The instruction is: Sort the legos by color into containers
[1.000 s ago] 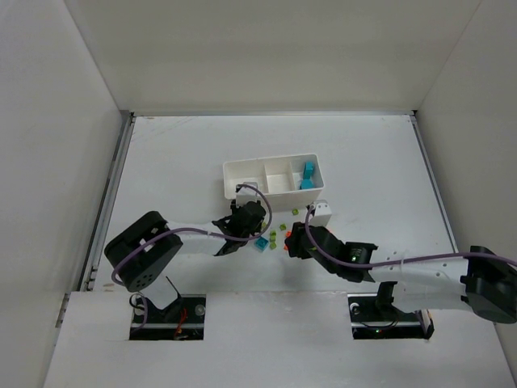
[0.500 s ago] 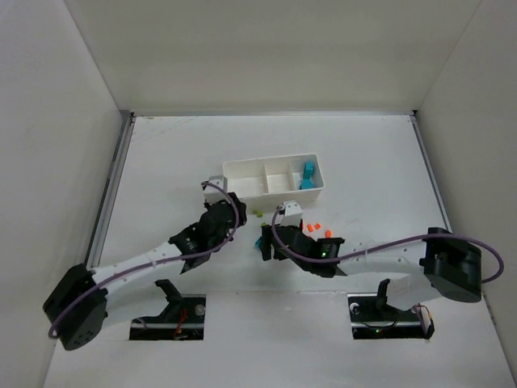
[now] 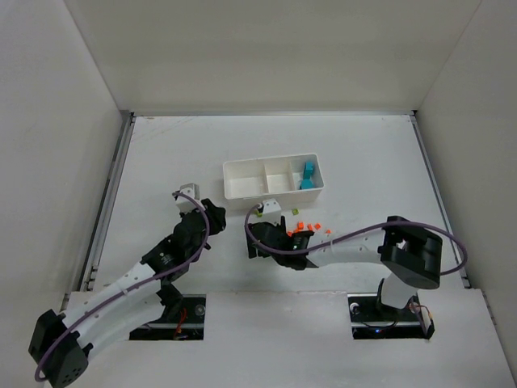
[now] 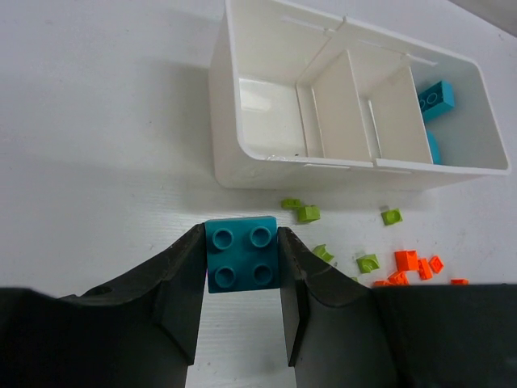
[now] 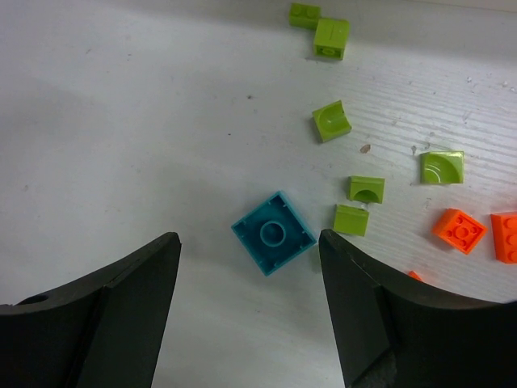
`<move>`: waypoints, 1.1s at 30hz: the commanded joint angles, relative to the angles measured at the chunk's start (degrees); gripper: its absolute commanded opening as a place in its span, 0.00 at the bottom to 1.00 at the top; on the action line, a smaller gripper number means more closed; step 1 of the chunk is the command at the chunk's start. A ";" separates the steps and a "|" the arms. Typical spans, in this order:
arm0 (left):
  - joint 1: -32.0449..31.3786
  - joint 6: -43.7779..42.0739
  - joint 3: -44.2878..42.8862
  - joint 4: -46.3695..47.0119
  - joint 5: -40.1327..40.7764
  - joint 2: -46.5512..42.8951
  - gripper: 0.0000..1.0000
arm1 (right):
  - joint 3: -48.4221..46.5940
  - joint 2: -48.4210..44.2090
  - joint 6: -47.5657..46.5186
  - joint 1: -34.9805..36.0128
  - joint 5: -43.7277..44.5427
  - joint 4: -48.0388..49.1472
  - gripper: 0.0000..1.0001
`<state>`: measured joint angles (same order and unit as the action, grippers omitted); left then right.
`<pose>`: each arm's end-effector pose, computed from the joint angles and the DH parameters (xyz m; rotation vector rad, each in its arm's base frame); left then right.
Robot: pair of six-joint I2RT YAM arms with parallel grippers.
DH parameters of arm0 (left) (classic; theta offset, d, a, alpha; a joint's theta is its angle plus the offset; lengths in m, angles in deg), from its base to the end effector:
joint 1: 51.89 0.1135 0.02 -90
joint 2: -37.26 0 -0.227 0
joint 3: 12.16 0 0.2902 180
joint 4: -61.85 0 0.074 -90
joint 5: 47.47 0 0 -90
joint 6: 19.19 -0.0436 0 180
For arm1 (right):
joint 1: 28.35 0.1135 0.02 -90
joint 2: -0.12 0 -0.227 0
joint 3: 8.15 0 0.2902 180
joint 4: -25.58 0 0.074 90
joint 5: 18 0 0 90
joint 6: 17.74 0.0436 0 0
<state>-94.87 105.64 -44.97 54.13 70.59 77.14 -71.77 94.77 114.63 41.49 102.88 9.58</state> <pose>0.1914 -0.1503 0.1946 -0.2171 1.8156 -0.5194 0.1461 0.3331 0.1086 -0.2988 2.2601 0.3914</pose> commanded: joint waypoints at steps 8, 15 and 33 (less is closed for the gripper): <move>4.17 0.33 1.20 -0.34 -4.14 -1.30 0.24 | -6.15 5.01 3.07 0.60 4.99 -7.61 0.75; 5.85 0.77 1.55 0.71 -5.82 -0.77 0.24 | -6.15 6.77 3.16 0.51 4.46 -5.77 0.64; 2.08 -0.72 -7.67 6.94 -5.29 9.41 0.25 | 4.12 -8.76 0.35 0.16 8.32 1.88 0.36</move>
<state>-91.26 105.79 -47.94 55.20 65.08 83.94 -69.76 92.96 115.96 41.49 108.23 7.54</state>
